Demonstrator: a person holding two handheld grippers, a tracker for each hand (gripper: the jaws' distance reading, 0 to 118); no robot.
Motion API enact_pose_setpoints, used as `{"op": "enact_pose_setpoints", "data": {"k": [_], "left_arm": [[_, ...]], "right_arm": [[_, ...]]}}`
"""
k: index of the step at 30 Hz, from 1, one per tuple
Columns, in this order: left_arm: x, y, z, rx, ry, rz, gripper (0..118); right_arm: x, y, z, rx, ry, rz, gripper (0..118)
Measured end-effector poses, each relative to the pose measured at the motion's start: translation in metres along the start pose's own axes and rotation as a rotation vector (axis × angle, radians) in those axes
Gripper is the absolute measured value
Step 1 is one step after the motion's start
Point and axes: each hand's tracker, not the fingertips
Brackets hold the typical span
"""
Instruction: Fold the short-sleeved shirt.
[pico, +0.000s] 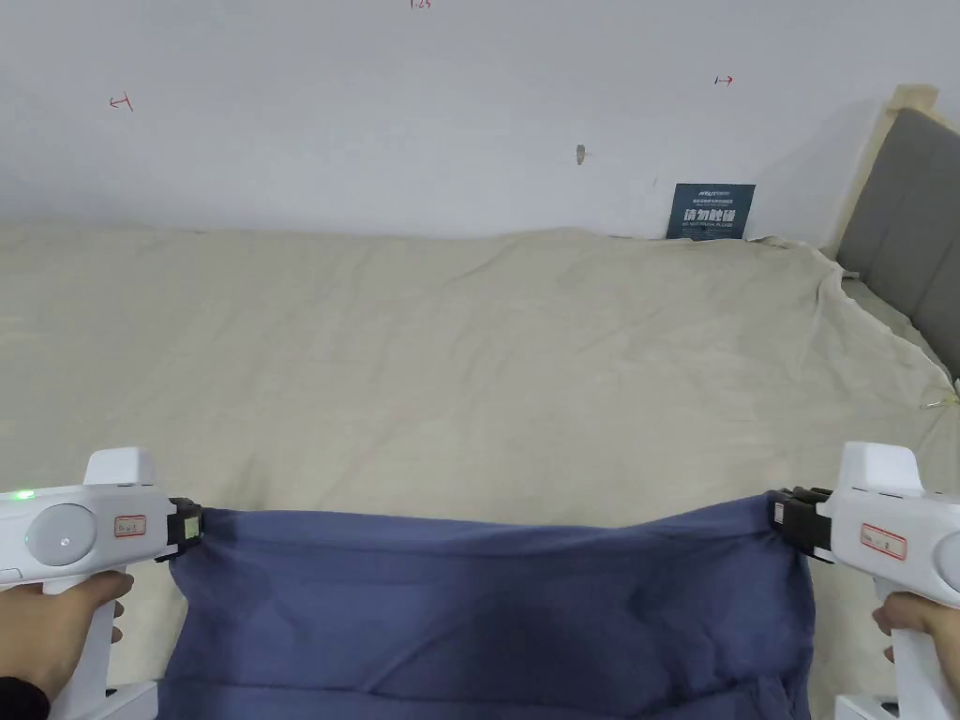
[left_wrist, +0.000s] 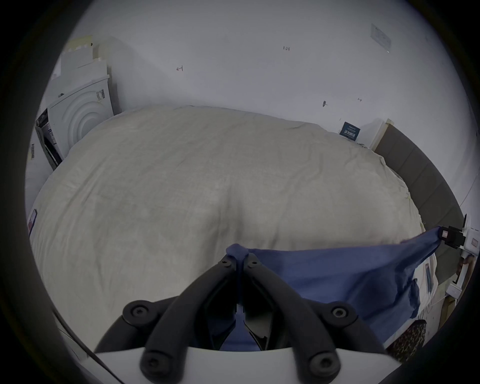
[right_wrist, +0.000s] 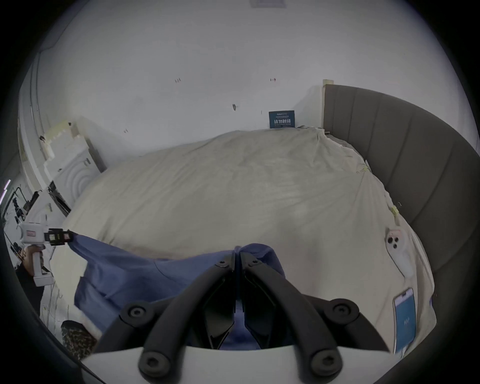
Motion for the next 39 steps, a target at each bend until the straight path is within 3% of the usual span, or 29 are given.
{"op": "enact_pose_setpoints", "data": {"k": [7,13,22,34,35,36,39], "left_arm": [[-0.011,-0.057,0.068,0.017,-0.022,-0.001,0],[-0.027,-0.112,0.083,-0.025,-0.014,0.025,0],[-0.031,-0.178,0.061,-0.116,0.042,-0.006,0],[-0.028,-0.190,0.042,-0.149,0.095,-0.067,5],[-0.027,-0.189,0.044,-0.154,0.091,-0.066,12],[-0.026,-0.186,0.047,-0.159,0.089,-0.066,24],[-0.016,-0.174,0.066,-0.137,0.123,-0.078,83]], "right_arm": [[-0.005,-0.066,0.068,0.003,0.037,-0.012,2],[0.005,-0.128,0.084,-0.053,0.052,-0.087,2],[0.011,-0.191,0.057,-0.170,-0.054,-0.107,2],[0.012,-0.200,0.038,-0.202,-0.150,-0.094,3],[0.011,-0.197,0.041,-0.201,-0.147,-0.089,7],[0.007,-0.195,0.046,-0.203,-0.145,-0.083,21],[0.000,-0.180,0.065,-0.151,-0.143,-0.036,92]]}}
